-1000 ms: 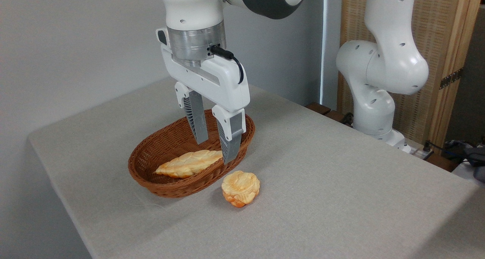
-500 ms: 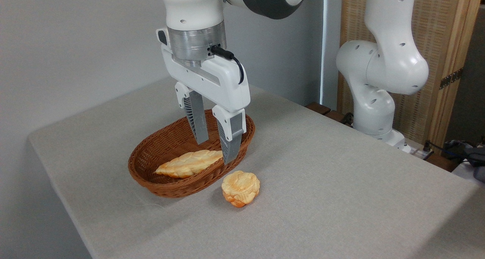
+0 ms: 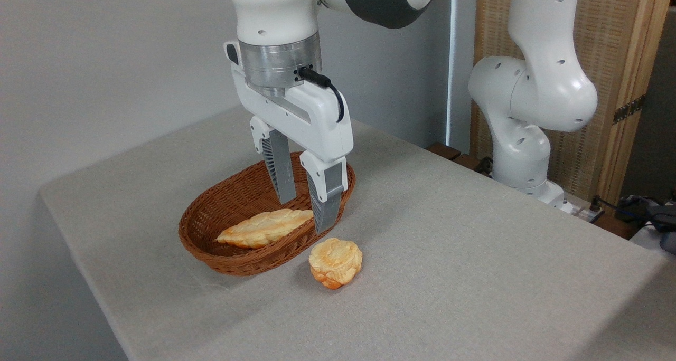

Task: Put bread into the basket
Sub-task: 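Move the open gripper down over the round bread roll beside the basket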

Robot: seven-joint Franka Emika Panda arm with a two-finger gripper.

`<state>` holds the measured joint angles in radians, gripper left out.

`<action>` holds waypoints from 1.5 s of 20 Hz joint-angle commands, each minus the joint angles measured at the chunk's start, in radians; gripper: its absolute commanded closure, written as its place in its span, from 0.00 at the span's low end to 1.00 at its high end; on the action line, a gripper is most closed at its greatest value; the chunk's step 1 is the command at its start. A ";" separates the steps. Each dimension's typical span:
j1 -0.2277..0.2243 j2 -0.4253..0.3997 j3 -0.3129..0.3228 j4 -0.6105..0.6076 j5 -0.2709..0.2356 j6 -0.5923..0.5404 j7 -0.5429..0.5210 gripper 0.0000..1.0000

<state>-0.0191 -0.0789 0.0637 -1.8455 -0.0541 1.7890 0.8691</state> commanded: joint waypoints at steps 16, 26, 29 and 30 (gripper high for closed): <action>-0.015 0.001 0.011 -0.035 0.033 -0.023 0.496 0.00; -0.021 0.001 -0.001 -0.089 0.091 -0.023 0.732 0.00; -0.032 0.002 -0.001 -0.109 0.106 -0.016 0.792 0.00; -0.032 0.002 -0.001 -0.110 0.106 -0.016 0.792 0.00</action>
<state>-0.0371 -0.0673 0.0589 -1.9381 0.0306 1.7872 1.6158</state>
